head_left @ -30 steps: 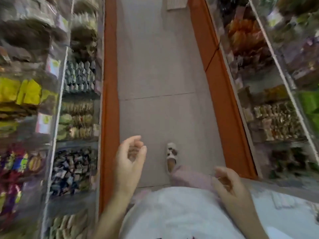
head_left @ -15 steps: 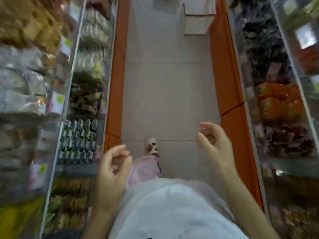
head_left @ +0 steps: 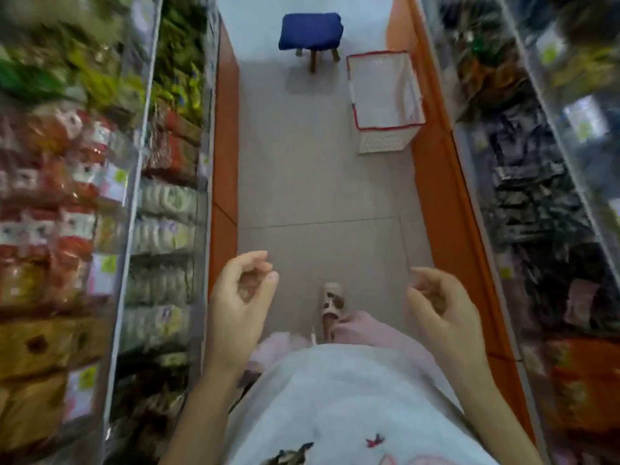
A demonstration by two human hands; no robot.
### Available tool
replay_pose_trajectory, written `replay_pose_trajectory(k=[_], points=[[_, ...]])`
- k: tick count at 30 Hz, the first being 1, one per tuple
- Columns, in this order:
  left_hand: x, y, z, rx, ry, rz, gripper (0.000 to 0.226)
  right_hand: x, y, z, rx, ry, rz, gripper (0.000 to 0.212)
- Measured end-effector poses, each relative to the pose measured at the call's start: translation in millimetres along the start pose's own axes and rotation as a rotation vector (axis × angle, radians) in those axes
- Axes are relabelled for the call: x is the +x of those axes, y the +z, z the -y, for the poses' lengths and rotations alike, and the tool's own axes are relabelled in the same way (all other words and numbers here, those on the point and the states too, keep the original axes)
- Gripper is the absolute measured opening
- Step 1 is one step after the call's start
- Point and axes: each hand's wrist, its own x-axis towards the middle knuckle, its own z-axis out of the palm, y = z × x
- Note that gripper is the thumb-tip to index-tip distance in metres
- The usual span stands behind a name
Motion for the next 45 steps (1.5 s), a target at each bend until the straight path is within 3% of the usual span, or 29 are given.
replay_pose_trajectory(k=[5,10,22,28,34,39,45], points=[[134.2,13.5,-32.8,0.081,-0.029,-0.033,0.038,187.7,37.9,91.5,-0.015,-0.078,0.106,0.028],[307.3,30.5,-52.0,0.016,-0.102,-0.097,0.029,367.2,89.7,161.6,0.016,-0.117,0.104,0.025],[765.0,118.8,-190.1,0.142,0.162,0.078,0.023,664.0,130.9,242.7,0.143,0.116,-0.096,0.033],[909.0,164.4,-215.3,0.132,0.064,0.084,0.025,878.0,148.1,305.7,0.157,0.045,-0.109,0.027],[1035.9,186.3,-238.1,0.113,-0.015,0.129,0.027,1037.0,168.9,364.3,0.163,0.046,-0.124,0.025],[1186.7,238.7,-279.6,0.195,0.105,0.370,0.024,1119.2,186.6,373.6,0.245,0.187,-0.292,0.024],[1284.5,343.0,-338.6,0.307,0.234,0.784,0.022,1116.2,187.9,359.5,0.360,0.472,-0.639,0.032]])
